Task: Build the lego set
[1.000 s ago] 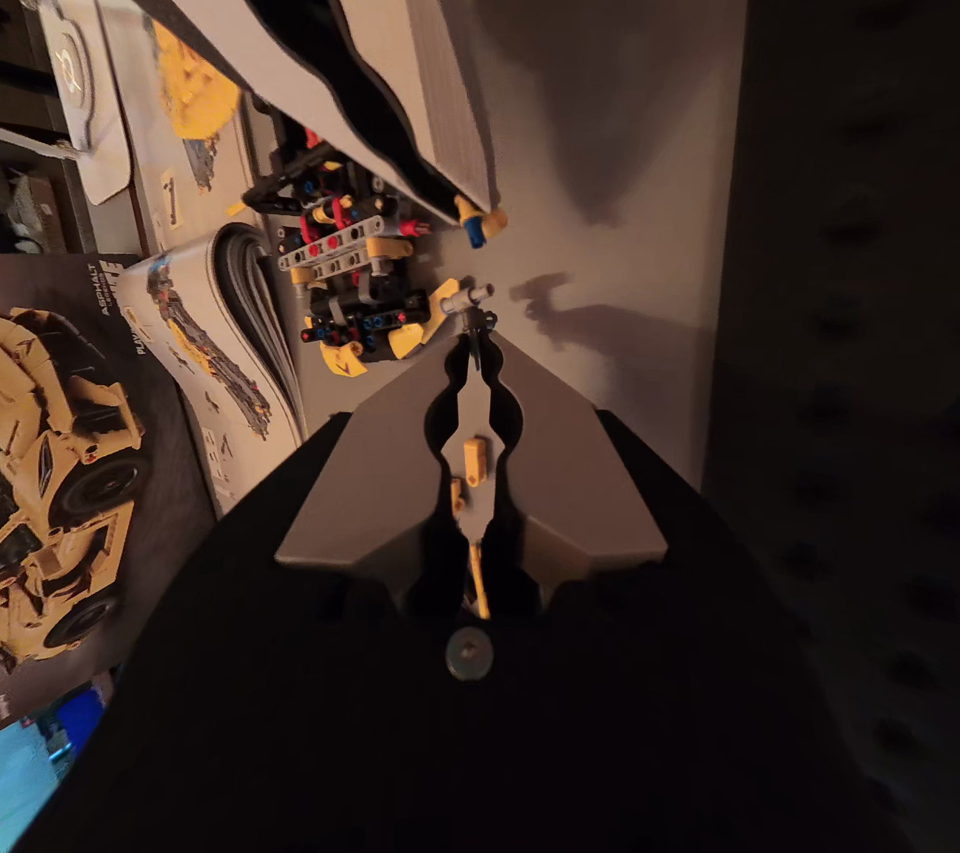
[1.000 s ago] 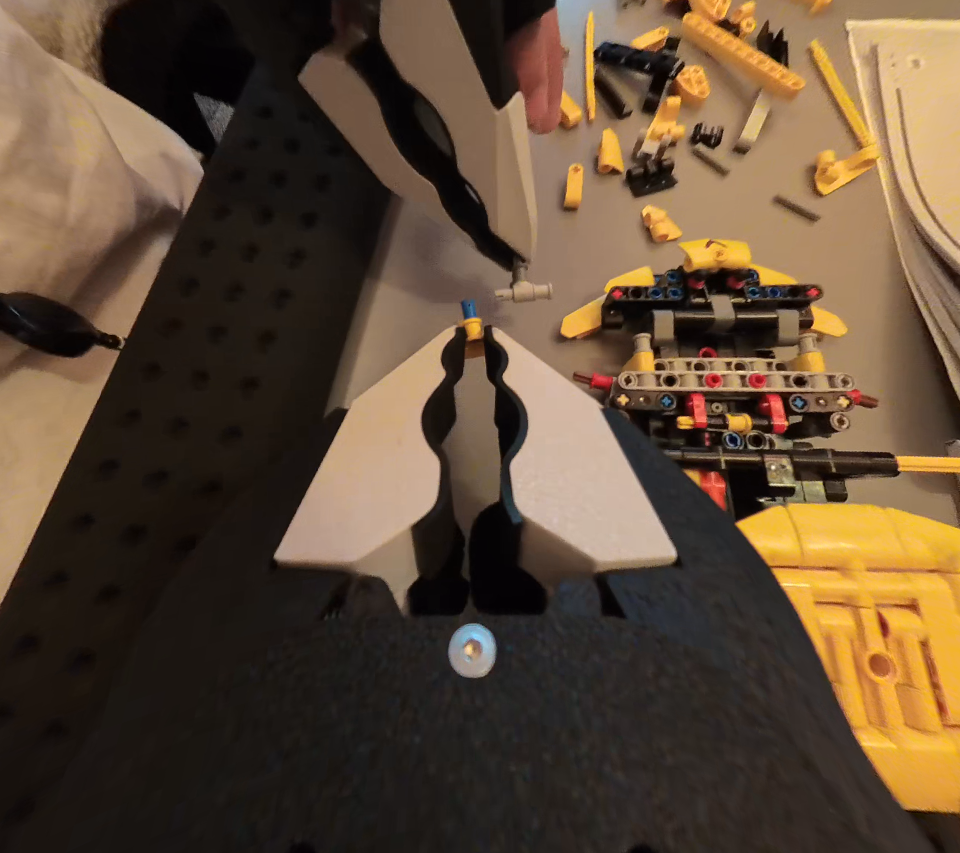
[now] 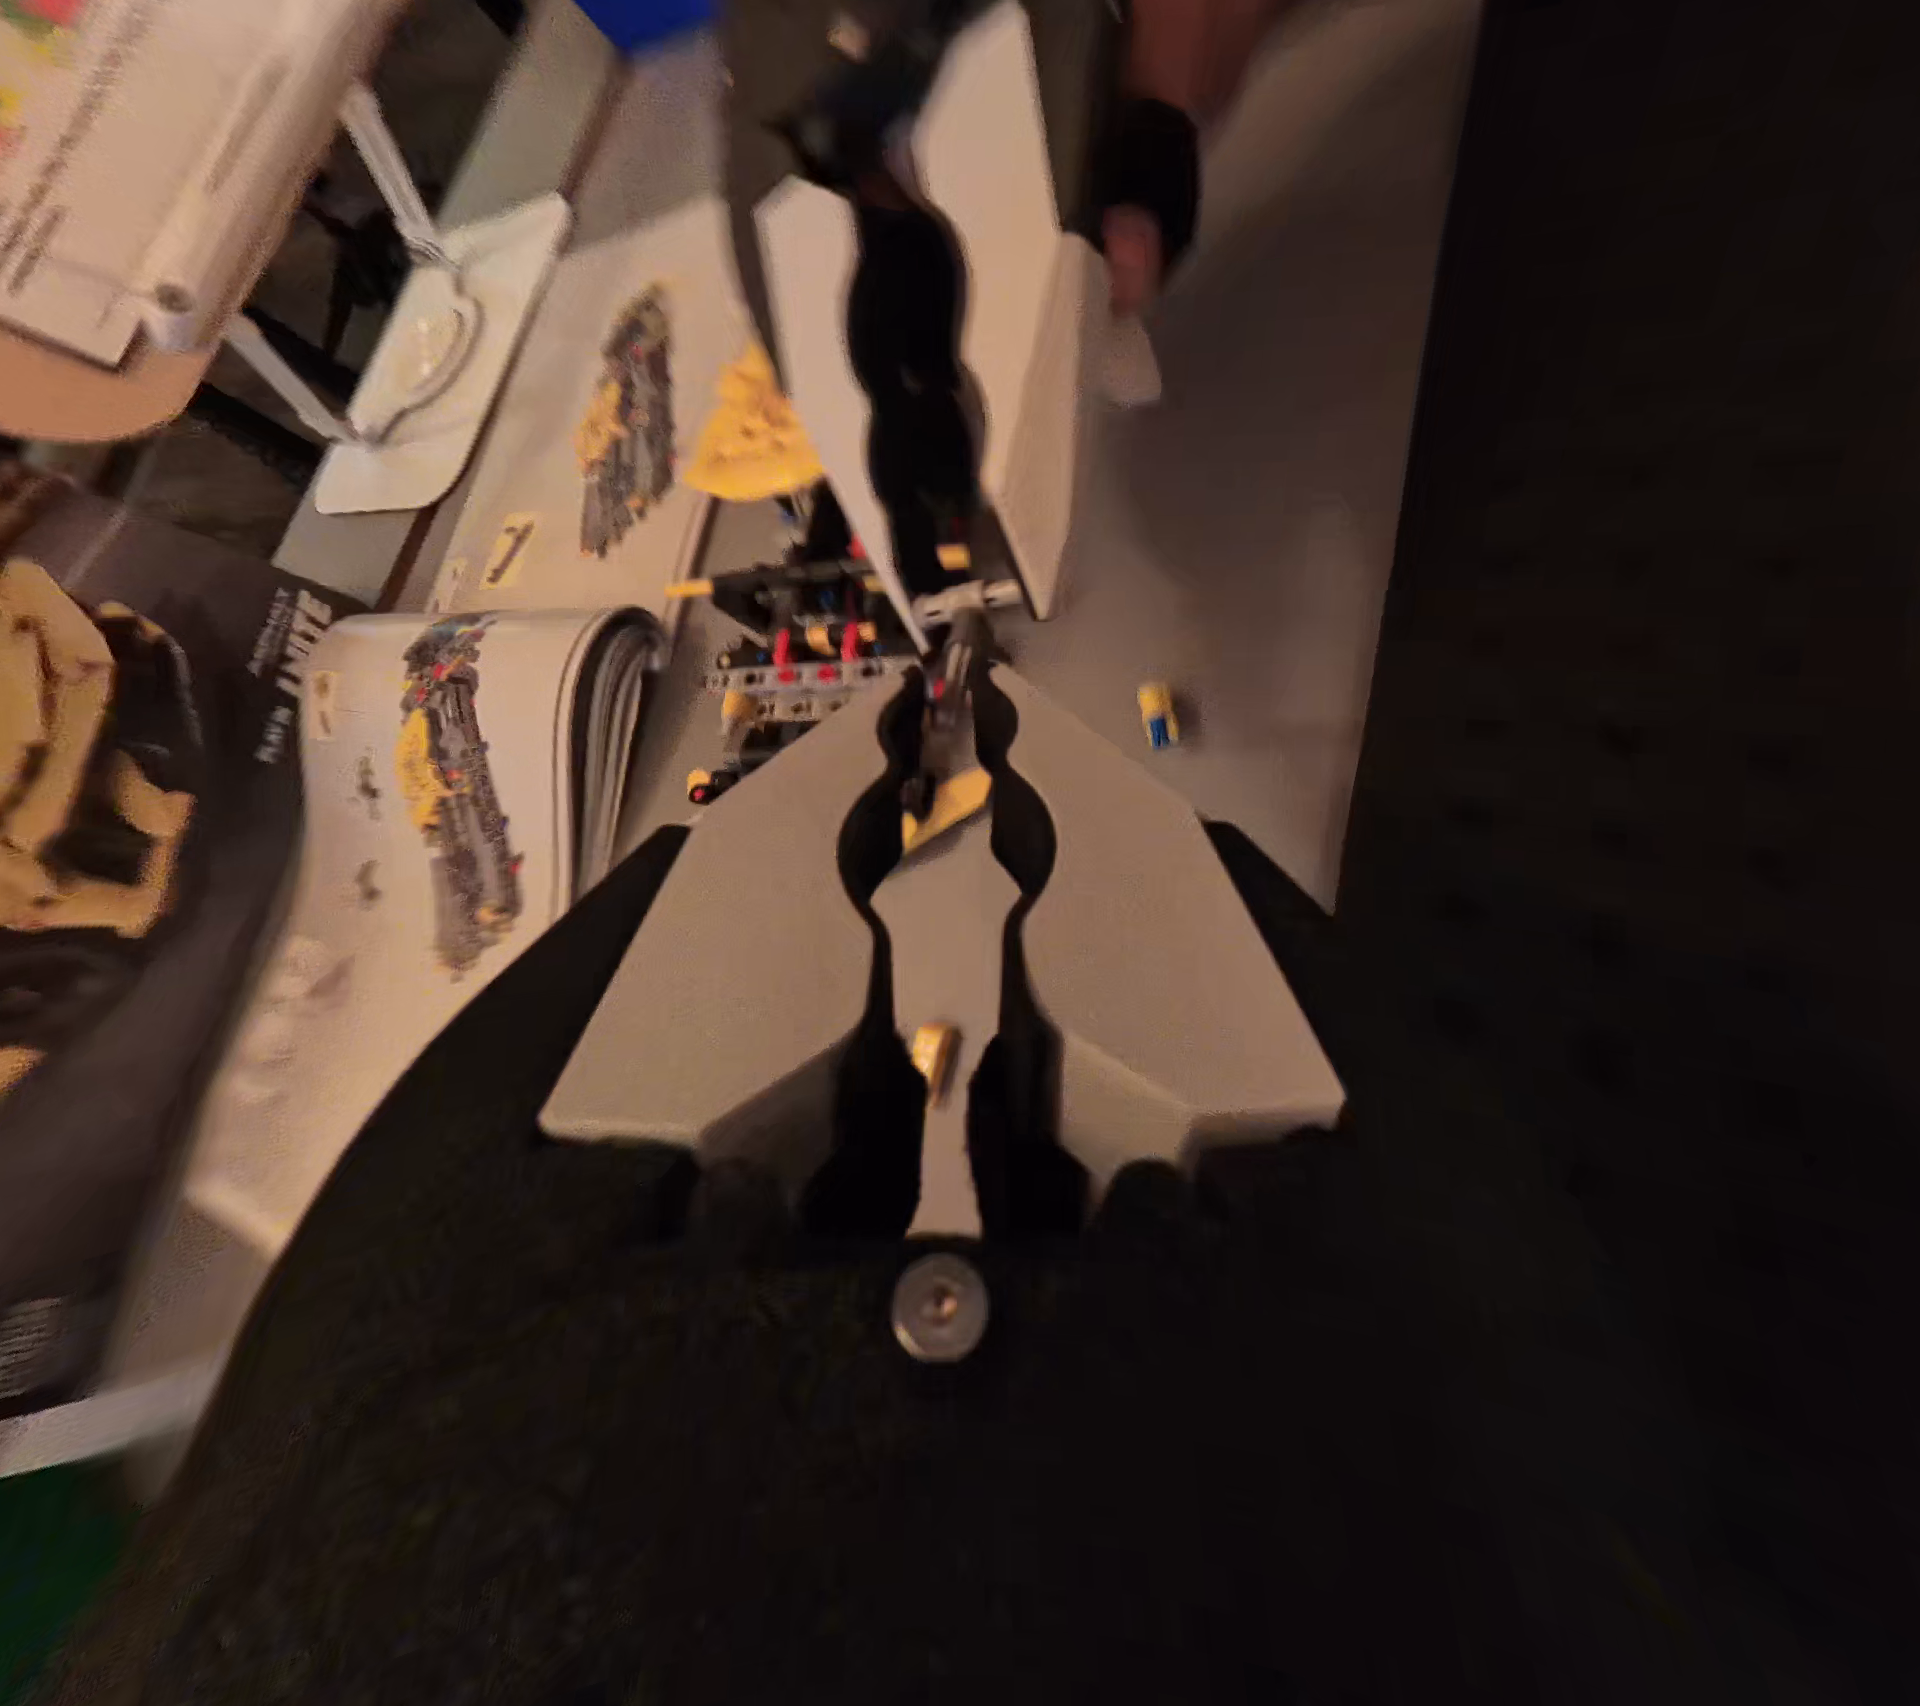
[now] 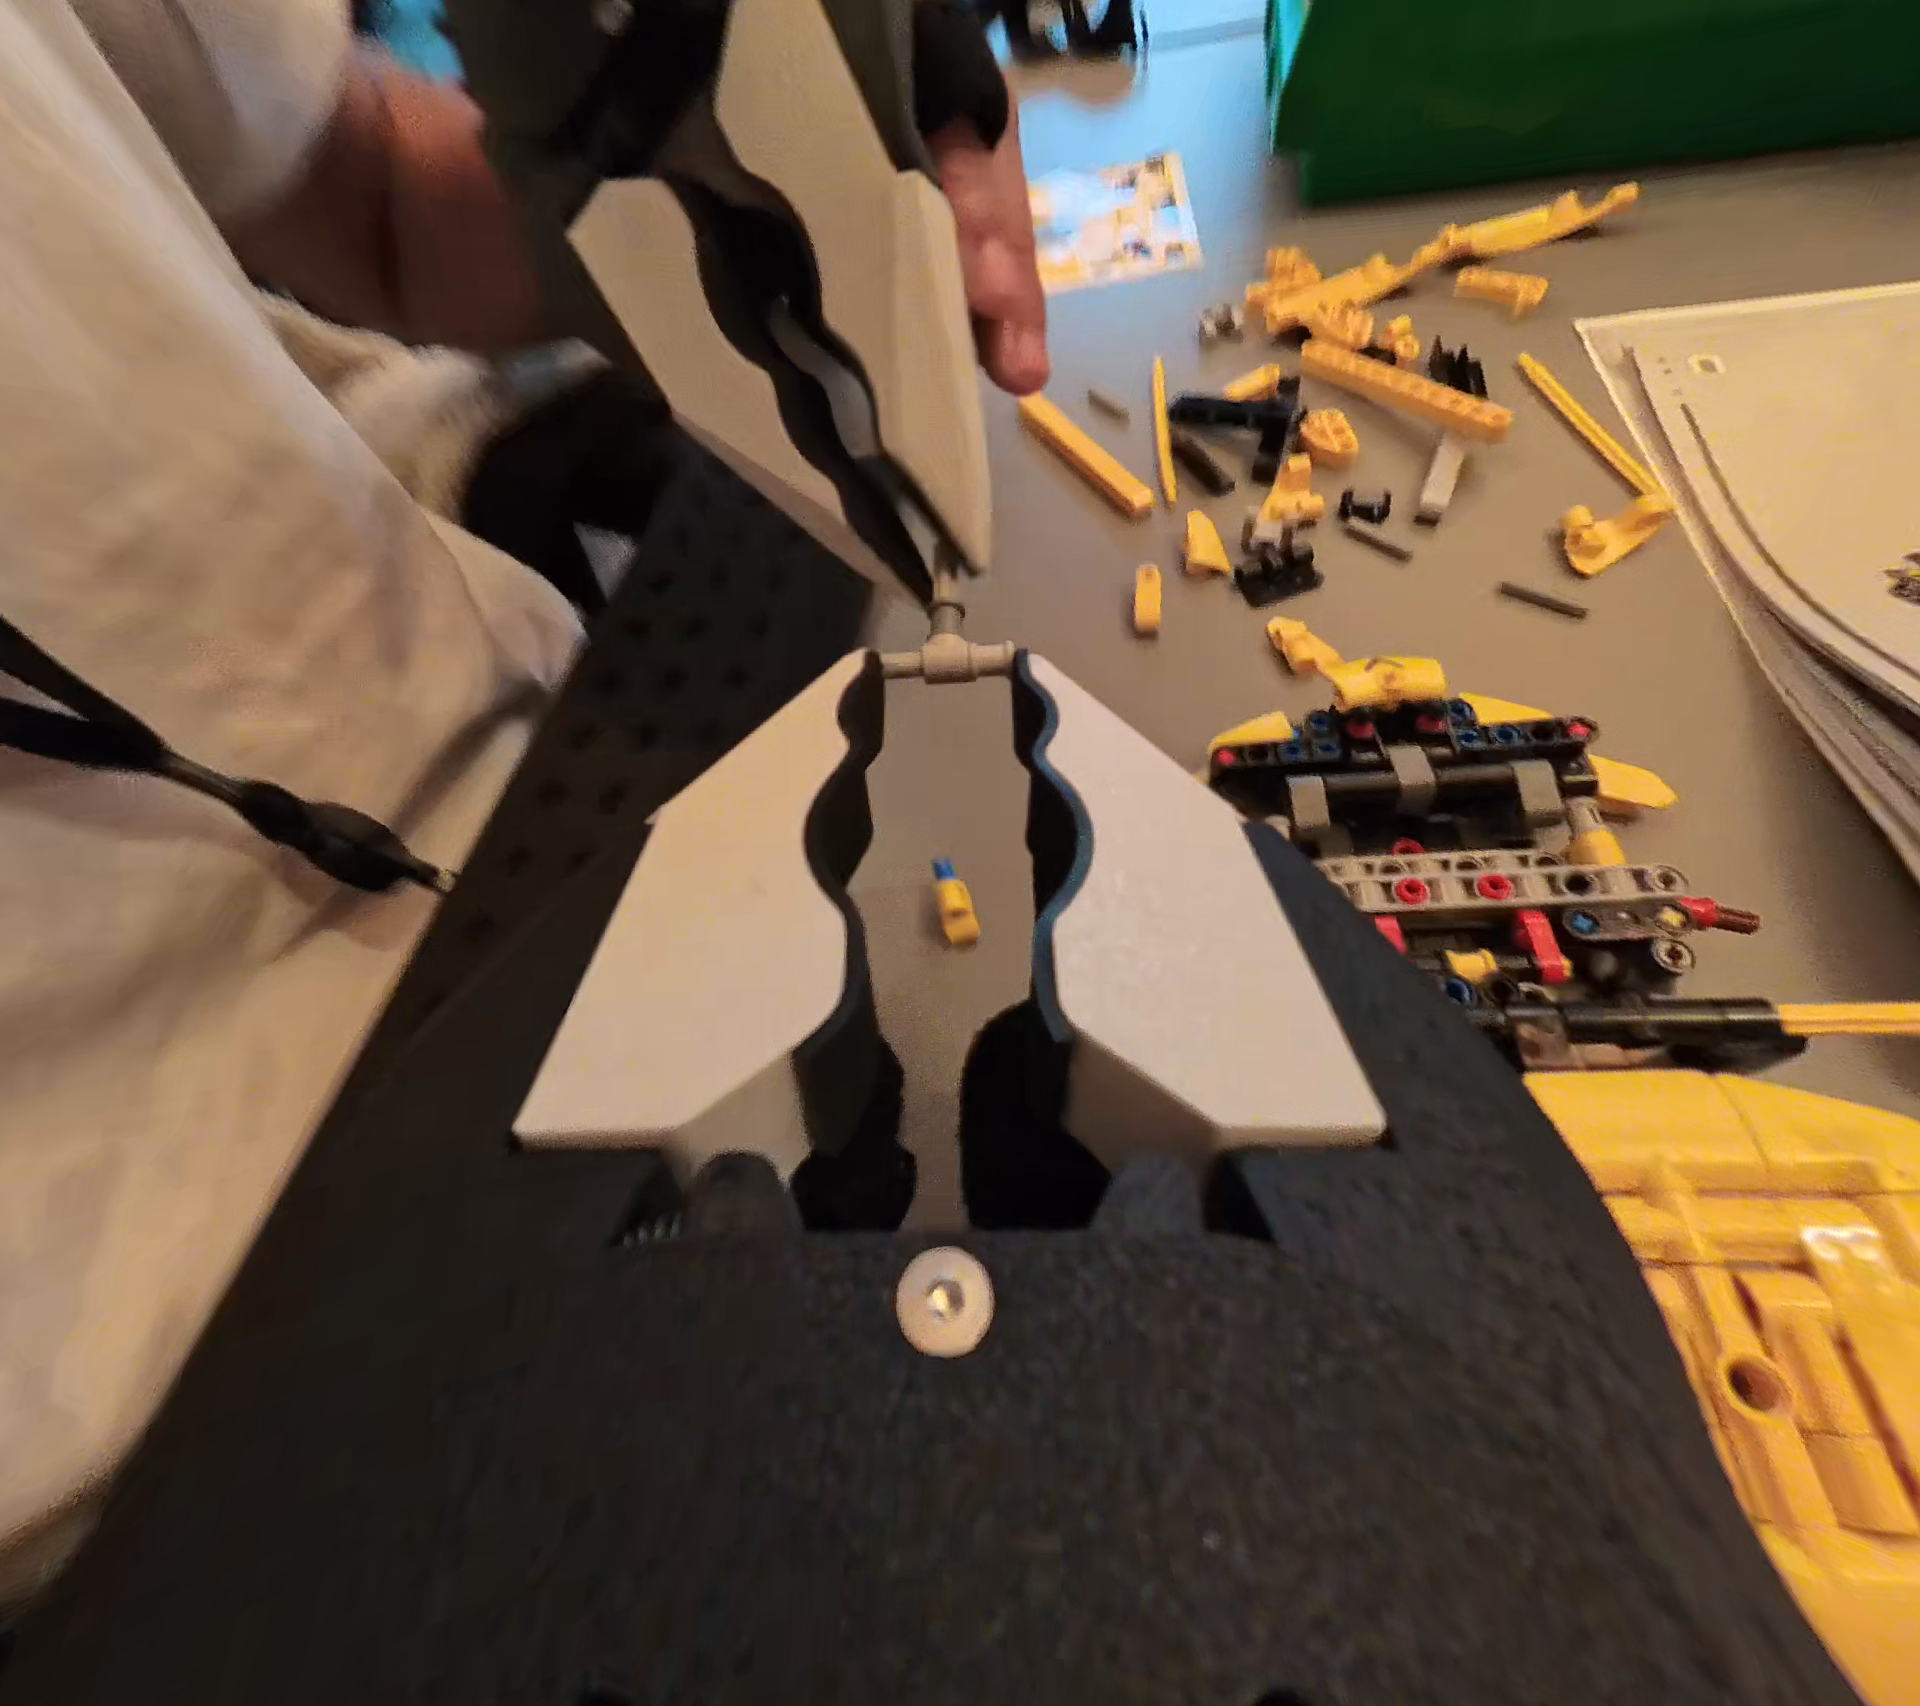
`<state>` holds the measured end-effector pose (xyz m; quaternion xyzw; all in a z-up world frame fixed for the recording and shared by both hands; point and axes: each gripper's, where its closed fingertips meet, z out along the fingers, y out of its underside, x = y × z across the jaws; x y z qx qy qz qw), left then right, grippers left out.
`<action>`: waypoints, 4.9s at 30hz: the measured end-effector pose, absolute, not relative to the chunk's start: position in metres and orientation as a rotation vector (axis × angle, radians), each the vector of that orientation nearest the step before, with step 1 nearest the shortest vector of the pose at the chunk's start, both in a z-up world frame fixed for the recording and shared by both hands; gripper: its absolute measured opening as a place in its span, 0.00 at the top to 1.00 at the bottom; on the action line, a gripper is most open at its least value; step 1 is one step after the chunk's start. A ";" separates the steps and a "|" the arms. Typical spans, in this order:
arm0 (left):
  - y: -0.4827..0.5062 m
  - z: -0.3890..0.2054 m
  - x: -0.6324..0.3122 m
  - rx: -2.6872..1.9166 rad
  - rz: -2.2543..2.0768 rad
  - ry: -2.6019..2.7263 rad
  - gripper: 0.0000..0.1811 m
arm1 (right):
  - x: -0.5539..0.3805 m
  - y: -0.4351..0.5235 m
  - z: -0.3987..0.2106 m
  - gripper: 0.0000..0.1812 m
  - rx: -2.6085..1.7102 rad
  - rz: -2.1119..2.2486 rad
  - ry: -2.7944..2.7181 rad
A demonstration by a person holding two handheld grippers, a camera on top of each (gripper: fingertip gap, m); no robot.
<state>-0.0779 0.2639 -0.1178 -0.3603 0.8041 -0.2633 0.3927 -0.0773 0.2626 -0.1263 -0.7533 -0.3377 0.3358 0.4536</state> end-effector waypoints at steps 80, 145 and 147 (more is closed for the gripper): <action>0.280 -0.118 -0.069 -1.299 -1.619 1.564 0.97 | -0.079 0.270 -0.130 0.96 -1.863 0.799 -0.846; 0.254 -0.114 -0.077 -1.174 -1.675 1.682 0.97 | -0.084 0.263 -0.128 0.86 -1.824 0.822 -0.923; 0.253 -0.117 -0.077 -1.163 -1.638 1.701 0.97 | -0.083 0.261 -0.131 0.87 -1.841 0.821 -0.942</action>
